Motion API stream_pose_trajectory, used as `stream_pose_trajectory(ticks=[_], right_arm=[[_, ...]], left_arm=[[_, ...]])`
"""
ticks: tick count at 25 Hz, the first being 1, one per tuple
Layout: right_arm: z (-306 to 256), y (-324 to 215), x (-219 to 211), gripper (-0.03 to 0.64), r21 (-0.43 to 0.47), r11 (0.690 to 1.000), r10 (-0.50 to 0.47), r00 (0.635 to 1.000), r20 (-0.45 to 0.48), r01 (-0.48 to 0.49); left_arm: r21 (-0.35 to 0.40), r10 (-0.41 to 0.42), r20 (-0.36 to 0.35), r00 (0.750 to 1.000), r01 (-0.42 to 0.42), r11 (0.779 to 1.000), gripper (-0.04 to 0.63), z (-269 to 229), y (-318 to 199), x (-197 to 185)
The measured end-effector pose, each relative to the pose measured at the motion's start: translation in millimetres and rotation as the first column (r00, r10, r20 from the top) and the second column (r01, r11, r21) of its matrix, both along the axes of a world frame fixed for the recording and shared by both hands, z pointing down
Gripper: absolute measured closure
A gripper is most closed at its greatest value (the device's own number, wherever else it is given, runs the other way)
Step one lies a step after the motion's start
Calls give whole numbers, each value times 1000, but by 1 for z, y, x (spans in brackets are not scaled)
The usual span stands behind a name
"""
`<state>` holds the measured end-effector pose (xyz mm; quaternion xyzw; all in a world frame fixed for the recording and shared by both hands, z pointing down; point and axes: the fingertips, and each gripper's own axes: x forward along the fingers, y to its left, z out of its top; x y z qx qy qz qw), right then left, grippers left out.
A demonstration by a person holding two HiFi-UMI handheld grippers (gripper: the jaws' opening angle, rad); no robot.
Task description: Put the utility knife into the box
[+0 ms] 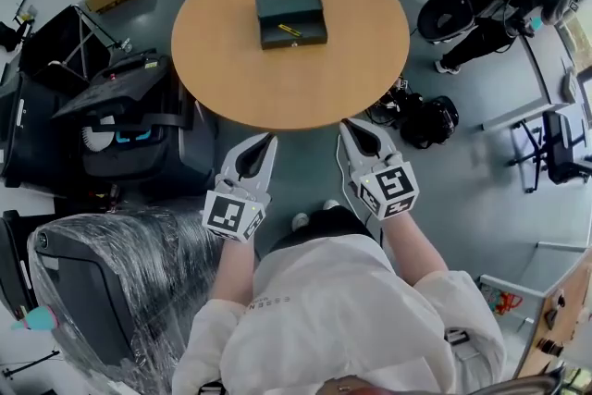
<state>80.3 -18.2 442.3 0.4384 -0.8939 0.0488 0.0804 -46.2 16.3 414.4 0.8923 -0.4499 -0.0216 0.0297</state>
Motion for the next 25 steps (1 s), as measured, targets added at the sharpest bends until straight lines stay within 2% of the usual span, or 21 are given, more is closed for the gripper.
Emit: stream_pose_trajectory(ticks=[14,25], right_arm=[[-7,11,-12,624,-2,999,-43,999,-3,43],[-12,12,-11,624,11,999,-31,999,-22,31]], left_arm=[[45,-23,-4,1000,23,999,580,-17,9,0],[64,-28,-6,1000,29,998,580,-22,6,-1]])
